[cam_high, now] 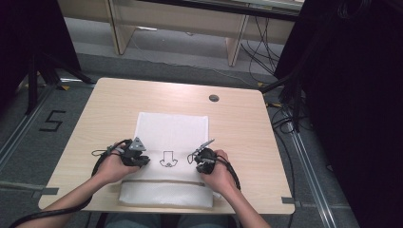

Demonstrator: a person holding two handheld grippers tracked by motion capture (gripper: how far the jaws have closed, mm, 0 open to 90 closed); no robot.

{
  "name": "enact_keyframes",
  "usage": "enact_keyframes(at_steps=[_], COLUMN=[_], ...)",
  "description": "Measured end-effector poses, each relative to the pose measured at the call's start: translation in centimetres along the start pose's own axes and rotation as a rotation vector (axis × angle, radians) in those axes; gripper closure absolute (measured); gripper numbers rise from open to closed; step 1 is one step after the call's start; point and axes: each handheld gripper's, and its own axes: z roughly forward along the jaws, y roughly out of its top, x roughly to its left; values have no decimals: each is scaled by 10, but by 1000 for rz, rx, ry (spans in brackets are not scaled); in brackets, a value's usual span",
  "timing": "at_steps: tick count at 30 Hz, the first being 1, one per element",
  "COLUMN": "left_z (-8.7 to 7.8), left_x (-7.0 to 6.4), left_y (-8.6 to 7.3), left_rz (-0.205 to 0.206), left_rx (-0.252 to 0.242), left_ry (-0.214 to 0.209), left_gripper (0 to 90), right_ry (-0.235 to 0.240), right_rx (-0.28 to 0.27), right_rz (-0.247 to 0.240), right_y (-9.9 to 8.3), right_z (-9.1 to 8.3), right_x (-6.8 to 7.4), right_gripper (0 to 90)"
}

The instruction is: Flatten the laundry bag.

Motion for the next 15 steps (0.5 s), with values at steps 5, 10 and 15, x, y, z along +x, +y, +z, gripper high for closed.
enact_keyframes(at_steps=[5, 10, 15], left_z=[1, -1, -4], left_x=[-1, -1, -1], left_y=[-2, -5, -7], left_rz=[-9, -16, -8], left_rx=[-25, -32, -41], left_ry=[19, 14, 13], left_gripper=[834, 811, 782], right_ry=[-2, 6, 20], right_rx=[-7, -25, -55], right_rz=[44, 14, 24], right_y=[-3, -4, -5], right_z=[-1, -1, -4], right_x=[2, 2, 3], right_gripper=[900, 894, 829])
